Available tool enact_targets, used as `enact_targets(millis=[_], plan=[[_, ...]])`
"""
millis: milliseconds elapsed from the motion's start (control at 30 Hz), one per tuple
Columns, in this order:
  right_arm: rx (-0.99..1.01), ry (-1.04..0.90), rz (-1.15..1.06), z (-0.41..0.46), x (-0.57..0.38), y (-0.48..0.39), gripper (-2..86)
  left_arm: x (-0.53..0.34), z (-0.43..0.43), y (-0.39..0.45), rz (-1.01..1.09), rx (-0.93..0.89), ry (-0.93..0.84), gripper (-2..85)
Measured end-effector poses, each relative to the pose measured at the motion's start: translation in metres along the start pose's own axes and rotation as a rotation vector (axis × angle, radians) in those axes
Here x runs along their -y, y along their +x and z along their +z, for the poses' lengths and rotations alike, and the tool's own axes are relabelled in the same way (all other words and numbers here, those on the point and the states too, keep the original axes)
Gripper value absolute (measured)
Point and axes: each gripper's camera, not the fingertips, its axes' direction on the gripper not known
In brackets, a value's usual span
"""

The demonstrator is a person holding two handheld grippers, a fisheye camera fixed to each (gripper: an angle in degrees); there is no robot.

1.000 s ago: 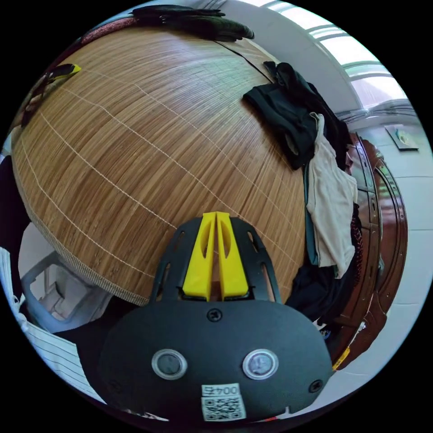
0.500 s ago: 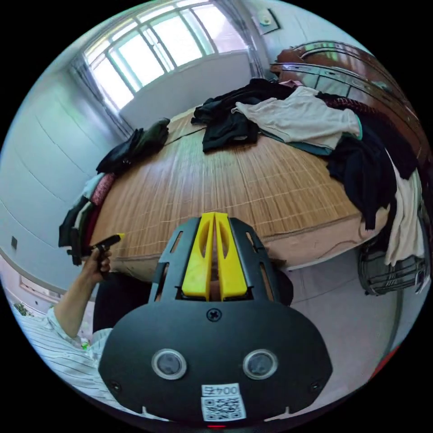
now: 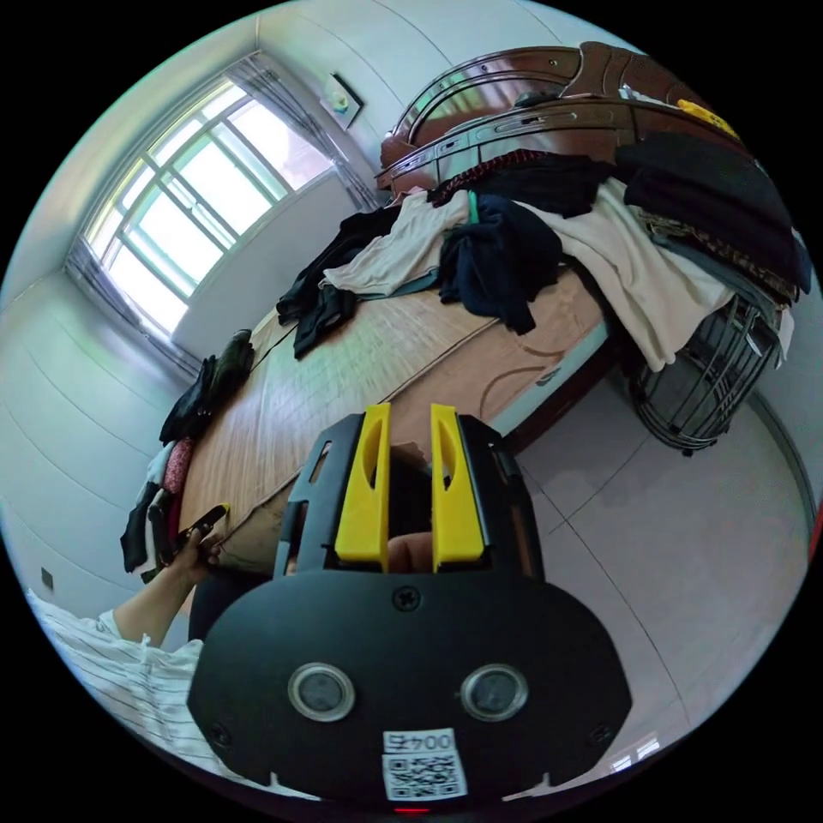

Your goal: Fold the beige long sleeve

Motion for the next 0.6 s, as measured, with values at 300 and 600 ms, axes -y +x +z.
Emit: enact_targets(millis=[300,600], plan=[[-0.221,0.039,-0.061,0.045,0.073,0.028,14.6,0.008,0.029,-0.033,-0.129,-0.083,-0.043,0.7],[-0.456,-0.113,-0.068,0.118,0.191,0.057,16.0,0.008,0.022,-0.025,-0.175,-0.14,-0.093,0.7]])
